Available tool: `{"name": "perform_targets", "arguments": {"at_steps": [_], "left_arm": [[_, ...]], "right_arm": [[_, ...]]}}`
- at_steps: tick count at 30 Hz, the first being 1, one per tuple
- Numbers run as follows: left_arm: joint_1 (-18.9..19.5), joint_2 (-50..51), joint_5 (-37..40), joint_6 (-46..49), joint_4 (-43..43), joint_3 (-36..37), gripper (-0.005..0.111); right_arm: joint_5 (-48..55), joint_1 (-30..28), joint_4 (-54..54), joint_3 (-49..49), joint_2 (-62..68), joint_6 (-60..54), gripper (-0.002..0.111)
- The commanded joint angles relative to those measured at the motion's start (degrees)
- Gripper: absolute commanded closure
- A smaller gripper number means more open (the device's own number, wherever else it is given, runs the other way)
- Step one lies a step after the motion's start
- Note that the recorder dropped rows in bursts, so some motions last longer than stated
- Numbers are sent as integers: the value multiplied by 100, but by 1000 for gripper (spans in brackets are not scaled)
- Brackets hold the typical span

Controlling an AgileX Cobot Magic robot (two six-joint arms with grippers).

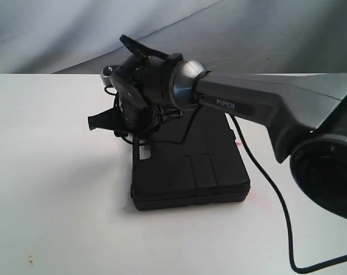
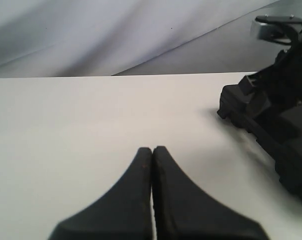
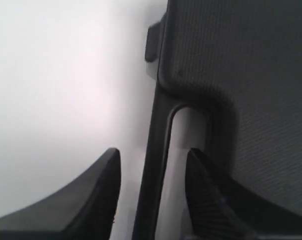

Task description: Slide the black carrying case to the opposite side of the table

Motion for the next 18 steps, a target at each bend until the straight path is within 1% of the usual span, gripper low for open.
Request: {"name": "perform_targets", "arguments": {"at_steps": [1,3,7,13,18], "left_arm": [[7,-13,-9,-4,-46,23,107],[7,-13,-9,-4,-46,23,107],[7,-13,-9,-4,-46,23,107],[7,-13,-9,-4,-46,23,107],[7,-13,-9,-4,-46,23,107]], "right_arm": [[297,168,-1157,-39,-442,-150,79],[367,250,-1535,-39,-526,-363,88],[249,306,-1857,54,-734,-377,108],[-875,306,-2100,802,-1456,-553,108],[-2178,306,-2579,2038,-2383,-707,108]]}}
